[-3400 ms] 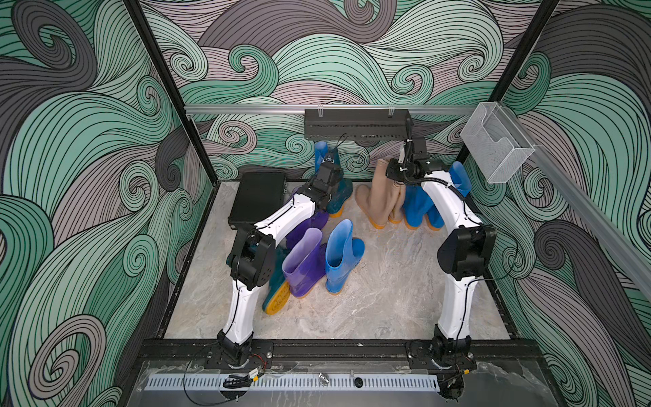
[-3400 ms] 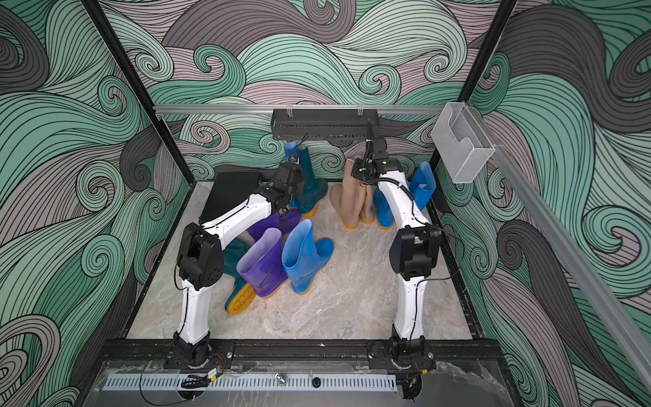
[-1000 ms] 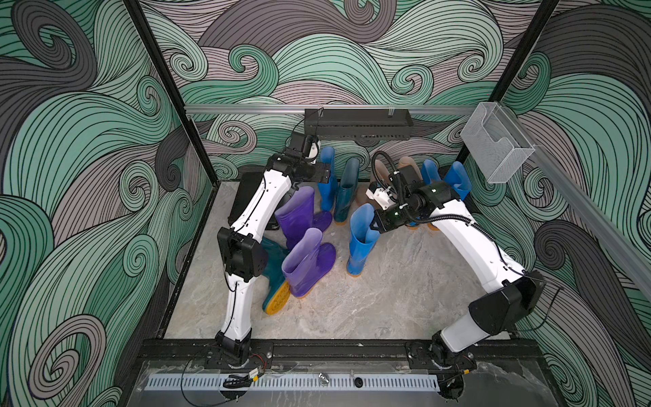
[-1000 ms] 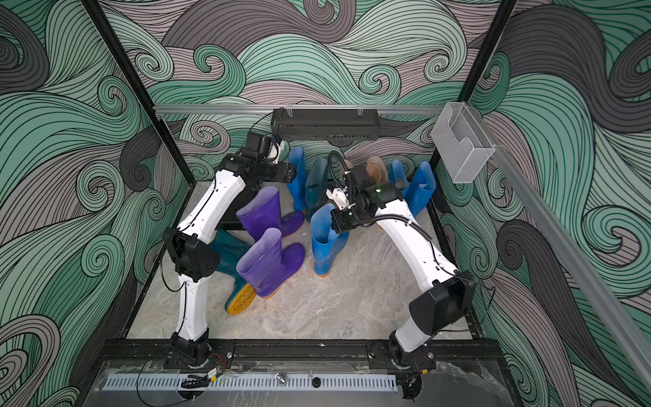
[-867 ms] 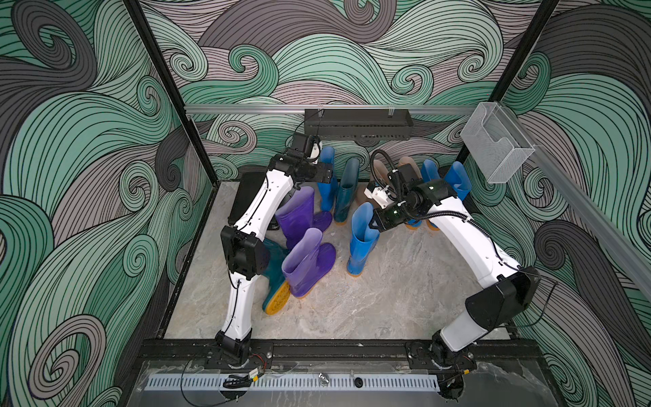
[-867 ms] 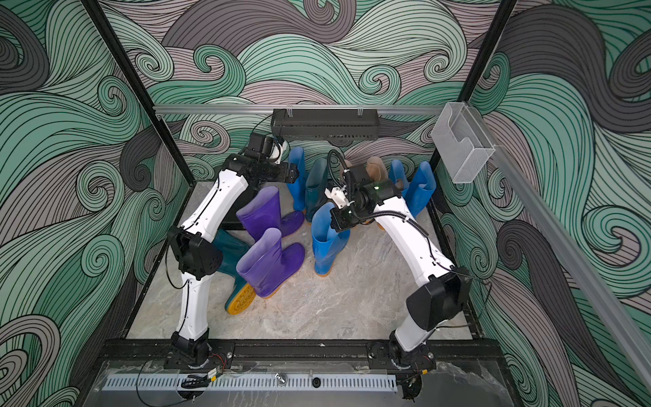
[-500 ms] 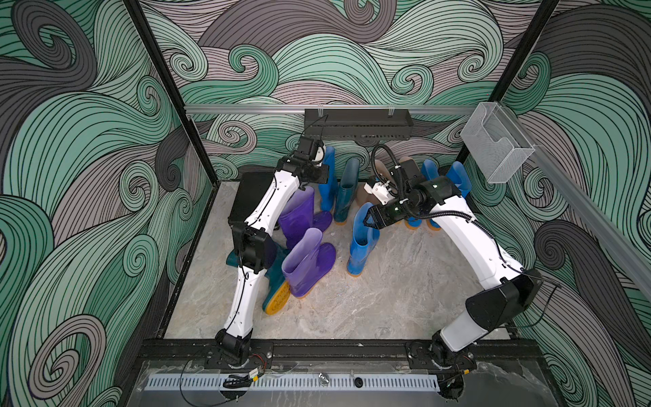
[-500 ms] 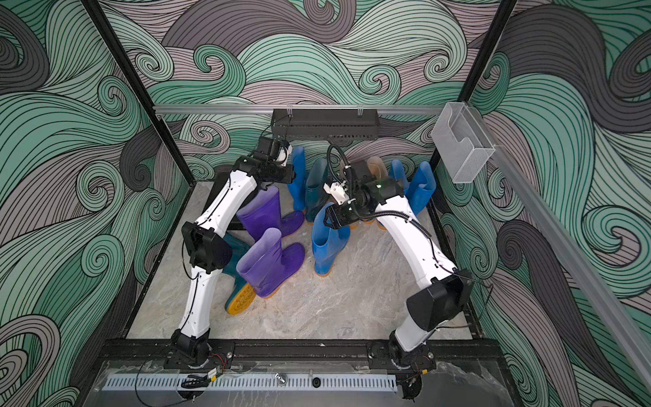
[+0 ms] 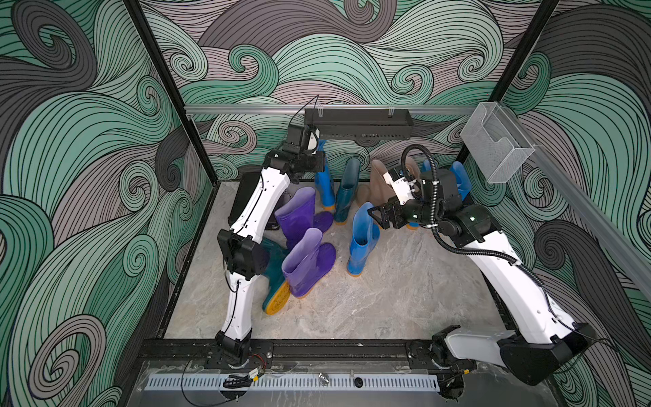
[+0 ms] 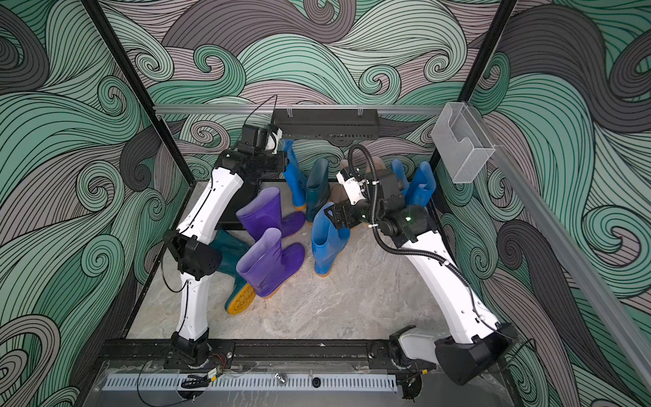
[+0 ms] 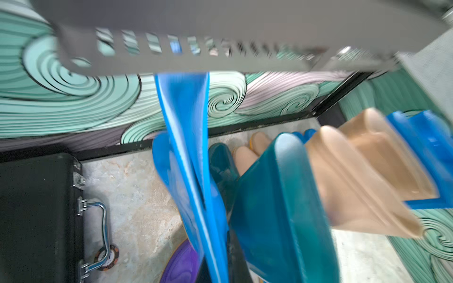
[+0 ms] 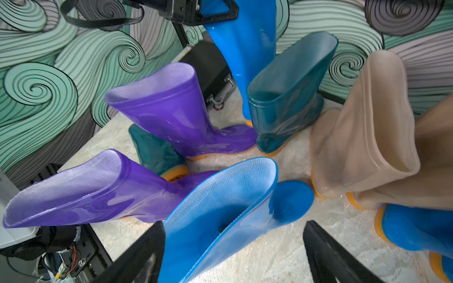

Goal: Match and arrange rain boots in pairs
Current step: Pick up the rain boot at the center of the board, then pair a pair of rain boots at the center of the board.

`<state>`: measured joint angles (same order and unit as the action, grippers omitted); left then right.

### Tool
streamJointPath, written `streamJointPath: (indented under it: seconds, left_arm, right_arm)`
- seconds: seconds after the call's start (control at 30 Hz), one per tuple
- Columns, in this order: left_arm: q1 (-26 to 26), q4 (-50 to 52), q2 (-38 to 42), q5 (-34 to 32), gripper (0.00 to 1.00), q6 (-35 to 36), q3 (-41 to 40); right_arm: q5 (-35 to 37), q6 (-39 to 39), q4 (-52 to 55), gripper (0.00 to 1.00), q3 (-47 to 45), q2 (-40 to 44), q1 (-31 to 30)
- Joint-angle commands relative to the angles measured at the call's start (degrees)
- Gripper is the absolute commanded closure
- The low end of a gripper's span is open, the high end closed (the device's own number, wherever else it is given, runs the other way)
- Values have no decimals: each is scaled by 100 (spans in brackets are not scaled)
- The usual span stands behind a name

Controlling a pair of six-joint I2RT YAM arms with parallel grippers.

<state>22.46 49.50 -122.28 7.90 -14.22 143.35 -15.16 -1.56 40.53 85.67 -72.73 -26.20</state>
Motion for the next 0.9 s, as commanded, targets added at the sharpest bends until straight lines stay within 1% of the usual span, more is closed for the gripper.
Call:
streamJointPath:
  seconds: [0.0, 0.1, 0.23, 0.3, 0.4, 0.53, 0.63, 0.7, 0.8, 0.87]
  left_arm:
    - [-17, -928, 1058, 224, 100, -134, 273]
    - [13, -916, 1362, 283, 100, -123, 253]
    - [56, -996, 1702, 312, 100, -146, 160]
    - [75, -1031, 1805, 404, 100, -156, 158]
    - [105, -1002, 1955, 516, 100, -194, 145]
    - [166, -925, 2127, 515, 100, -148, 132]
    - [227, -836, 2207, 527, 100, -101, 114]
    - [265, -801, 2255, 530, 100, -97, 76]
    - [357, -804, 2310, 580, 100, -93, -21]
    - [430, -797, 2307, 643, 100, -86, -29]
  right_arm:
    - [207, -251, -1162, 9, -140, 64, -331]
    - [610, -349, -1439, 7, 82, -169, -639]
    - [995, -441, -2185, 4, 262, -627, -946]
    - [1285, -441, -2396, 4, 434, -937, -996]
    - [1437, -450, -2522, 3, 793, -1423, -1009]
    - [1115, -361, -2703, 2, 1221, -1885, -1001]
    - [1247, -180, -2912, 2, 1387, -2088, -1003]
    - [1210, -114, -3101, 2, 1365, -2117, -1007]
    - [809, -103, -3163, 3, 1419, -2194, -1005]
    - [564, -89, -2973, 8, 1550, -2298, -998]
